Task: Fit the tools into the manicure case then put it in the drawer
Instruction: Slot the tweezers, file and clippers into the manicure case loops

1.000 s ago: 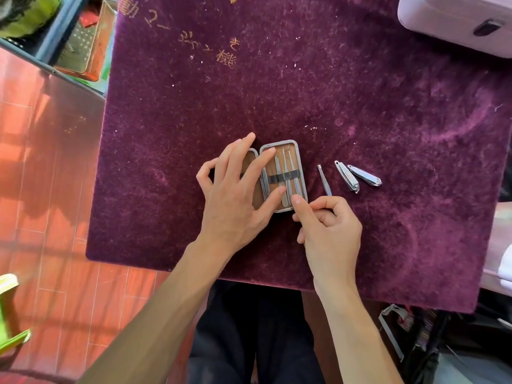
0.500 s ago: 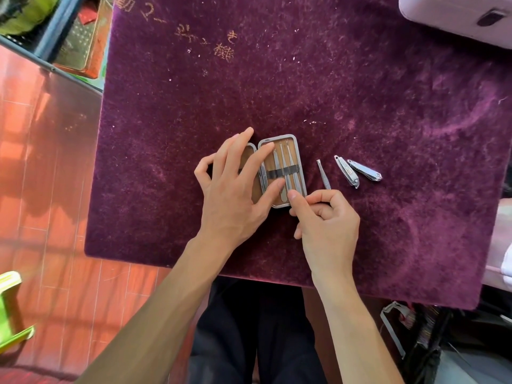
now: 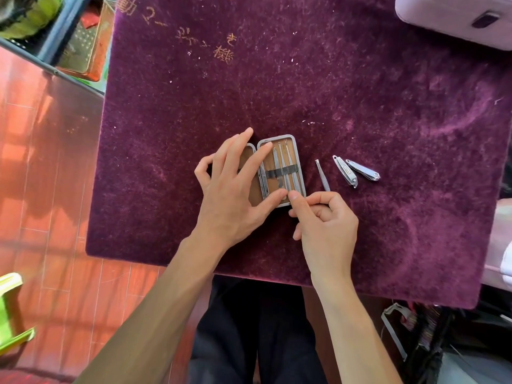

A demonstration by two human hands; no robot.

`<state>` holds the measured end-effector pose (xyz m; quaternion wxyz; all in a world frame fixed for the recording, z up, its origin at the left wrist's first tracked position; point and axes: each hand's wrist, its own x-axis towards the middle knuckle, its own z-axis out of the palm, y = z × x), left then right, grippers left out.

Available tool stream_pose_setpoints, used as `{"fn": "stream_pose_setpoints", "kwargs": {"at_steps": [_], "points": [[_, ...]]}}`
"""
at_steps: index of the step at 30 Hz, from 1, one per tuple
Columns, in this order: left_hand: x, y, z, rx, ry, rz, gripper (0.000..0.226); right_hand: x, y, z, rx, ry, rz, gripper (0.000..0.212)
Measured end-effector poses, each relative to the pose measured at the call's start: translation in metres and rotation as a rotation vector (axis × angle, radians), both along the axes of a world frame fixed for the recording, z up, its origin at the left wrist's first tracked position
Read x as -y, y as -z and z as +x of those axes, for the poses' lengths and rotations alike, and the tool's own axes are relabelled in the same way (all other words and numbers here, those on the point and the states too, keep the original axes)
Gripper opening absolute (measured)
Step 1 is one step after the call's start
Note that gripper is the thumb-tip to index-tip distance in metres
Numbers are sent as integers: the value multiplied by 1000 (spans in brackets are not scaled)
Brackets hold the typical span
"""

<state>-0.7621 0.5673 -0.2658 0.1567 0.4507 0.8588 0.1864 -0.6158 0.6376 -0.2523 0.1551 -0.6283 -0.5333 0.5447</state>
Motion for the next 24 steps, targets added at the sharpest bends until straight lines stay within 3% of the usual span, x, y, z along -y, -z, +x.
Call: {"fn": "stream_pose_setpoints", "kwargs": {"at_steps": [10,15,24], "points": [[0,-1,0,10,6,0,70,0,-8,8,-42,-51,-26,17],[5,-8,1,81,-62,52,75,-9,-21,32,95,-52,179,10],[23,2,1,-28,-68,93,76,-23,-5,34,223,-166,365,26]]}}
